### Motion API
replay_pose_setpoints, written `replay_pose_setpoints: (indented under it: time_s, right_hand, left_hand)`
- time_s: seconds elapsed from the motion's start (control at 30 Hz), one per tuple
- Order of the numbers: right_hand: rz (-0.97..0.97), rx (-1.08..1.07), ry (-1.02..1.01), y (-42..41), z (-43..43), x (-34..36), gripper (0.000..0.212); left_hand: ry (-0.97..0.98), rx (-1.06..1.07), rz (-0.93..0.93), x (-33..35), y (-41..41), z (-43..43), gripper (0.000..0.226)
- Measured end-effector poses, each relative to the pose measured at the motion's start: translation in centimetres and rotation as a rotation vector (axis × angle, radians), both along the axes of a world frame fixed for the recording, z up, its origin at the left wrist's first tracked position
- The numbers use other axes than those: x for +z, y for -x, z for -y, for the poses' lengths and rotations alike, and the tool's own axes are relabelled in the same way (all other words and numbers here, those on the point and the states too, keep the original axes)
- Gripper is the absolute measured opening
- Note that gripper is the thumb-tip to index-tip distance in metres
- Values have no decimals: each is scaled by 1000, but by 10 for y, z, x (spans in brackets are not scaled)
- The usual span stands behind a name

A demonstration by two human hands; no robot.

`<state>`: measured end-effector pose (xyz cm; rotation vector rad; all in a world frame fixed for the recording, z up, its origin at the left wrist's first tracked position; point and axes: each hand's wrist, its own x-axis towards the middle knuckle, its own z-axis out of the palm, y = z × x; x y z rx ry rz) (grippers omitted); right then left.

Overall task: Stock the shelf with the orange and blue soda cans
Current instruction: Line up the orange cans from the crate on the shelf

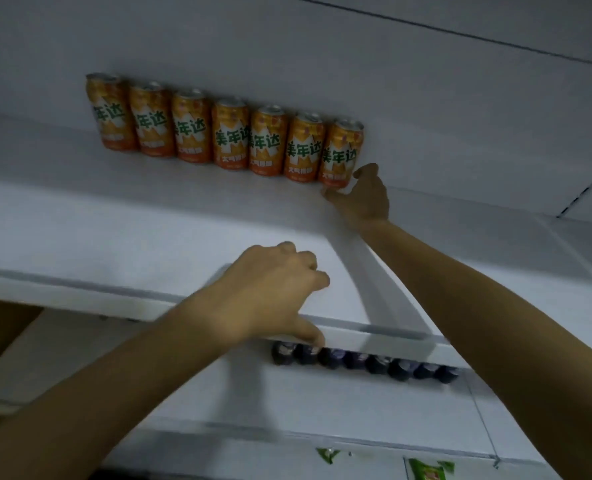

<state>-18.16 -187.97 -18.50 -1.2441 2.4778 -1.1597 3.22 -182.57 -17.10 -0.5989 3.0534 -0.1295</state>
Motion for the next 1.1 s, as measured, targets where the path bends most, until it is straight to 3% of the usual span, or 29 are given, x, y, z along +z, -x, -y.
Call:
replay_pose_setpoints:
  time_s: [0.17,0.27,0.37,0.5,0.8,1.1]
  right_hand:
    - [-38,149,-5,-36,-59,17,70]
    - [-91,268,90,-71,-102,21,62]
    - [-122,460,196,-115,-137,20,55]
    - [-203,729,196,-187,-174,0,51]
    - [-604,1270,-319,-353,-220,-85,68]
    - [-698,1556,-660,-472,-252,-189,66]
  left_hand:
    - [-29,174,-181,-24,-17,-33,69]
    - [61,197,-307,-48,-36,-72,75]
    - [34,357,-449,-65,-75,-117,80]
    - [-21,614,-348,-92,-153,-166,81]
    - [-210,1236,-61,-146,-324,-272,79]
    - [-585,1593,-12,-244,-443,-344,84]
